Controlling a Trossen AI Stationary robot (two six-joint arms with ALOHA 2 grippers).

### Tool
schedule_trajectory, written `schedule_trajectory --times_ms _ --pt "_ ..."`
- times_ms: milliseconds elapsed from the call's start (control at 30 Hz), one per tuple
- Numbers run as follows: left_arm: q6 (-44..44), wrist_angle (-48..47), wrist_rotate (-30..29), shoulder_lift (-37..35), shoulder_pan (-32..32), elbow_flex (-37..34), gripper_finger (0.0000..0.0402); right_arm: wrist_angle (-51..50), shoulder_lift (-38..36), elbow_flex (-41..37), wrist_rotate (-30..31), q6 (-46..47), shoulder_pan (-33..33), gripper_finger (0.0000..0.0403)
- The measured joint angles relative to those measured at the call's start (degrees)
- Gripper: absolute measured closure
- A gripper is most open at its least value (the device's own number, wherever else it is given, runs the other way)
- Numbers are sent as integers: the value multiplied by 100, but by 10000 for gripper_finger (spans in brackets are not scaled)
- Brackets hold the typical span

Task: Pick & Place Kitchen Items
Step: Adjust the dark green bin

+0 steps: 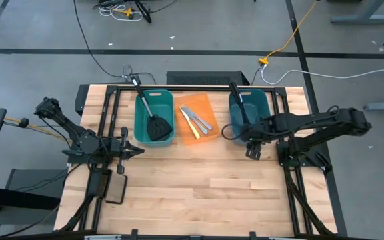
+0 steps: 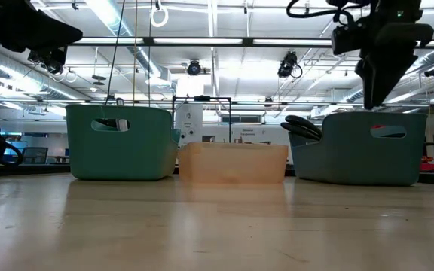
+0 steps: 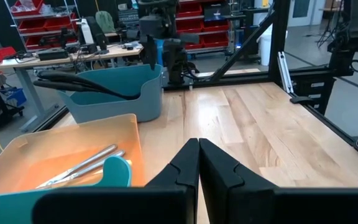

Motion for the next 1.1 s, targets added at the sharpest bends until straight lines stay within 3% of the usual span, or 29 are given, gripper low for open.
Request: schedule_trajectory --times_ms 233,500,900,1100 --pt "-15 -126 0 0 2 0 384 -73 234 0 -45 8 0 190" --pt "-60 -140 2 -4 0 0 384 -36 451 -266 238 111 -101 241" --pt "-58 -132 2 -4 0 0 384 279 452 -315 -166 385 -149 341" --pt "-65 -131 1 0 1 0 384 313 452 -315 -204 364 -149 366"
